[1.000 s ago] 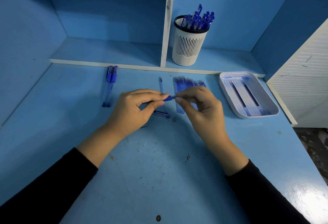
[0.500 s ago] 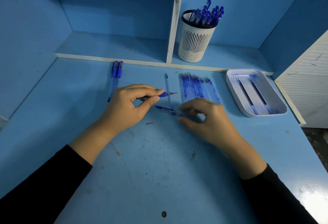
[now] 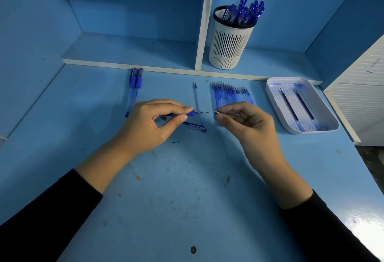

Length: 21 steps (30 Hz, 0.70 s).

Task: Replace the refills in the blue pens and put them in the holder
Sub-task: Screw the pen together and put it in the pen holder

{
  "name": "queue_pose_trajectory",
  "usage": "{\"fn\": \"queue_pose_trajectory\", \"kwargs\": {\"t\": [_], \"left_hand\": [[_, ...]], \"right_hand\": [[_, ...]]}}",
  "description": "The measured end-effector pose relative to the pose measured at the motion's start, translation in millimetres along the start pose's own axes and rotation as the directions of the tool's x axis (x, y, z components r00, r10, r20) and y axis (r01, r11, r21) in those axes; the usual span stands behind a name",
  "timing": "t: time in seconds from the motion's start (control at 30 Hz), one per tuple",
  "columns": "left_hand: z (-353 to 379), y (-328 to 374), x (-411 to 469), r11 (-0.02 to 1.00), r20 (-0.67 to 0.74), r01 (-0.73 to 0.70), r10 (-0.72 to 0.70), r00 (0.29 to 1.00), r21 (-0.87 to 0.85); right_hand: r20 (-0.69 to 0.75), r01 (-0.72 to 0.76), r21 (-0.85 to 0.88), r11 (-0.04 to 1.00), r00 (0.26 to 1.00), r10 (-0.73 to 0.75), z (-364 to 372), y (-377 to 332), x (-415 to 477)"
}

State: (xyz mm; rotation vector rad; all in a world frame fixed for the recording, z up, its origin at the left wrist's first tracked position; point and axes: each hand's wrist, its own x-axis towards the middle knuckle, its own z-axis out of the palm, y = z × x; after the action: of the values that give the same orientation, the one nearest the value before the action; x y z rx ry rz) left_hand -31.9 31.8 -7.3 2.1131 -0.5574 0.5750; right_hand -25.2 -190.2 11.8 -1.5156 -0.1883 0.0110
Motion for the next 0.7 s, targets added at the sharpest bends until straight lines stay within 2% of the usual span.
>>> {"fn": "queue_pose_trajectory", "kwargs": {"t": [0.2, 0.3, 0.4, 0.47, 0.57, 0.7], "left_hand": [[4.9, 2.8, -1.2, 0.999, 0.032, -0.032, 0.032, 0.999, 0.006], [6.6, 4.0, -3.0, 0.998, 0.042, -0.05, 0.049, 0.998, 0.023], [7.0, 5.3, -2.8, 0.998, 0.053, -0.061, 0.06, 0.997, 0.018], [7.8, 6.7, -1.7, 0.997, 0.053, -0.069, 0.068, 0.996, 0.019], [8.2, 7.1, -1.2, 0.998, 0.058, -0.067, 0.067, 0.996, 0.006], [6.8, 5.5, -3.2, 0.998, 0.061, -0.066, 0.065, 0.996, 0.006]], "right_hand": [[0.083, 0.06, -0.108, 0.992, 0.995, -0.051, 9.0, 5.7, -3.7], [0.127, 0.129, -0.279, 0.952, 0.987, -0.096, 9.9, 8.2, -4.9], [0.153, 0.211, -0.472, 0.856, 0.976, -0.157, 8.7, 12.3, -4.2], [0.184, 0.225, -0.464, 0.857, 0.971, -0.156, 6.9, 10.5, -3.7], [0.226, 0.219, -0.289, 0.932, 0.962, -0.156, 0.4, 7.5, -3.0], [0.22, 0.308, -0.418, 0.855, 0.947, -0.233, -2.1, 11.5, -1.2]]}}
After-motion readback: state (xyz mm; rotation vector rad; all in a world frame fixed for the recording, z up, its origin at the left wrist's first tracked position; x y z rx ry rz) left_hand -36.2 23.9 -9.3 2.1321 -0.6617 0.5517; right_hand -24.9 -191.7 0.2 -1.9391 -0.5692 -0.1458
